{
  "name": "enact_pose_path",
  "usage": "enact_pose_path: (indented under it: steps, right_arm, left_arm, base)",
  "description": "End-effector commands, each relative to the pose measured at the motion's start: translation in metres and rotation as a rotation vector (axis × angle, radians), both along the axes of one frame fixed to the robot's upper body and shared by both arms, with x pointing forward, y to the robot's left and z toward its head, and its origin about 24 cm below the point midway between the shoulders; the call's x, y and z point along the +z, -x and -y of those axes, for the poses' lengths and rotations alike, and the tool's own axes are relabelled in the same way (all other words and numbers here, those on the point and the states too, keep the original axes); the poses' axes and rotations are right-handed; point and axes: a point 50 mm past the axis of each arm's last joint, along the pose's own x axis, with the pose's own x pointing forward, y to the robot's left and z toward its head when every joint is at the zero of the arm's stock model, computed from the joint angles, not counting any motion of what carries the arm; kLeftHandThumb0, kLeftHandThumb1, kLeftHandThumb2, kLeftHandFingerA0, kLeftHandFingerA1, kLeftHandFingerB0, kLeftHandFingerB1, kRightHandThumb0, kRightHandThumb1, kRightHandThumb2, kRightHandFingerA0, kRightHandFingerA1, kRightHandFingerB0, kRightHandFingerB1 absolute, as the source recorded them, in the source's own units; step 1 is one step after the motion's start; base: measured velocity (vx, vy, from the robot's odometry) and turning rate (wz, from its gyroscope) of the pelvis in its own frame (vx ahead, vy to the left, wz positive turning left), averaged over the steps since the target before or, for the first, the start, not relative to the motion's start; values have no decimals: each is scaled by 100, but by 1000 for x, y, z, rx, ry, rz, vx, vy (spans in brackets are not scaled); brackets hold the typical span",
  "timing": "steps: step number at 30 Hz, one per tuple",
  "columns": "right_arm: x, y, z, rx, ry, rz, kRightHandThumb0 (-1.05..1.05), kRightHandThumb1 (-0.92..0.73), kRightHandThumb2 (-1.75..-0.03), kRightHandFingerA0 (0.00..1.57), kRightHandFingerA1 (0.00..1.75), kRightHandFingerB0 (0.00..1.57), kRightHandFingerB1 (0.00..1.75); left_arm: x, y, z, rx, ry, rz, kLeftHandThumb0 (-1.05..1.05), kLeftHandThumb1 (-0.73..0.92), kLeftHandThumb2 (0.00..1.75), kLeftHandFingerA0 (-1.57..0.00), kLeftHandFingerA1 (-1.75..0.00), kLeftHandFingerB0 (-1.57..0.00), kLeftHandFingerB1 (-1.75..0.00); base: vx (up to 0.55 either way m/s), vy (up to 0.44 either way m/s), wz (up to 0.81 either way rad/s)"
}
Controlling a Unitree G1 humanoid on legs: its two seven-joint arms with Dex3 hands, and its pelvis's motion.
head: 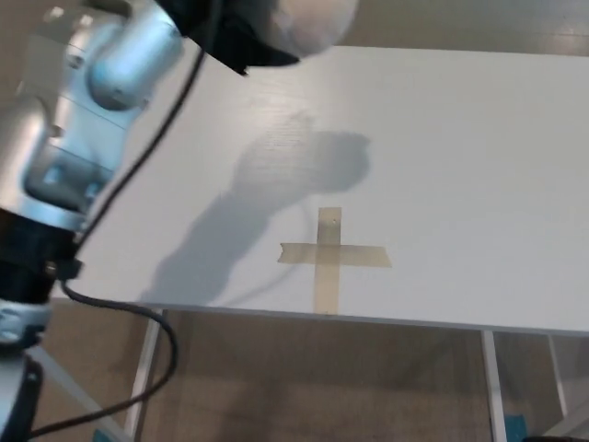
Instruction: Use the left hand to take the pink dumpling toy on a person's hand and put it on the desk.
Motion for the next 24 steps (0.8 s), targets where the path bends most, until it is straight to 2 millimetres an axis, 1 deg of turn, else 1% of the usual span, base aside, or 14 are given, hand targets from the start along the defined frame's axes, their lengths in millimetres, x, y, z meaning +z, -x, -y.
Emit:
enact_pose_path:
  steps: [1, 8, 11, 12, 13, 14, 15, 16, 18, 19, 20, 22, 23, 24]
  right_arm:
    - [-2, 5, 2, -10, -8, -19, -23, -67, -60, 63, 44, 55, 43]
    - [-1, 3, 2, 1, -2, -20, -23, -67, -60, 64, 44, 55, 42]
    - [-1, 4, 2, 5, 1, -22, -23, -67, -60, 63, 44, 54, 42]
    - [-2, 4, 2, 7, 2, -22, -23, -67, -60, 63, 44, 54, 42]
    - [-2, 4, 2, 7, 2, -22, -23, -67, -60, 63, 44, 54, 42]
    - [-2, 4, 2, 7, 2, -22, -23, -67, -60, 63, 44, 54, 42]
    - [-2, 4, 2, 6, 1, -22, -23, -67, -60, 63, 44, 54, 42]
    - [-2, 5, 2, 6, 1, -24, -23, -67, -60, 63, 44, 54, 42]
    - [-2, 5, 2, 5, 1, -25, -23, -67, -60, 63, 44, 54, 42]
    - [-2, 5, 2, 4, 1, -25, -23, -67, -60, 63, 44, 54, 42]
    - [-2, 5, 2, 3, 0, -25, -23, -67, -60, 63, 44, 55, 42]
    - [-2, 5, 2, 6, 2, -24, -23, -67, -60, 62, 44, 56, 42]
    - [-2, 4, 2, 7, 3, -24, -23, -67, -60, 62, 44, 56, 42]
    - [-2, 4, 1, 4, 1, -22, -23, -67, -60, 62, 44, 56, 43]
  left_arm:
    - [12, -1, -32, 52, 5, 2, -27, 69, 63, -76, -151, -84, -55]
    - [0, -4, -64, 135, 1, -27, -24, 69, 63, -77, -149, -88, -66]
    - [-15, -8, -77, 185, -8, -63, -26, 69, 63, -77, -148, -85, -55]
    - [-25, -13, -85, 216, -14, -87, -26, 69, 63, -76, -148, -82, -53]
    - [-25, -13, -85, 216, -14, -87, -26, 69, 63, -76, -148, -82, -53]
    - [-41, -19, -95, 252, -18, -123, -26, 69, 63, -76, -148, -82, -53]
    - [-47, -21, -98, 266, -19, -139, -25, 69, 62, -74, -150, -89, -64]
    - [-55, -24, -101, 283, -21, -160, -38, 61, 83, -82, -129, -85, -78]
    - [-63, -27, -104, 296, -24, -178, -38, 61, 83, -82, -129, -85, -78]
    - [-71, -28, -105, 308, -34, -199, -29, 69, 62, -72, -151, -88, -64]
    - [-86, -29, -106, 329, -59, -241, -34, 59, 85, -80, -124, -84, -80]
    - [-108, -29, -104, 346, -95, -286, -35, 59, 85, -80, -123, -83, -80]
    - [-112, -29, -103, 346, -101, -291, -35, 59, 85, -80, -123, -83, -80]
    - [-114, -29, -103, 343, -101, -301, -26, 69, 63, -70, -149, -86, -74]
  base:
    - [0, 0, 0]
    - [0, 0, 0]
    - [0, 0, 0]
    - [0, 0, 0]
    - [0, 0, 0]
    - [0, 0, 0]
    - [0, 0, 0]
    - [0, 0, 0]
    - [0, 0, 0]
    - [0, 0, 0]
    - [0, 0, 0]
    - [0, 0, 0]
    - [0, 0, 0]
    - [0, 0, 0]
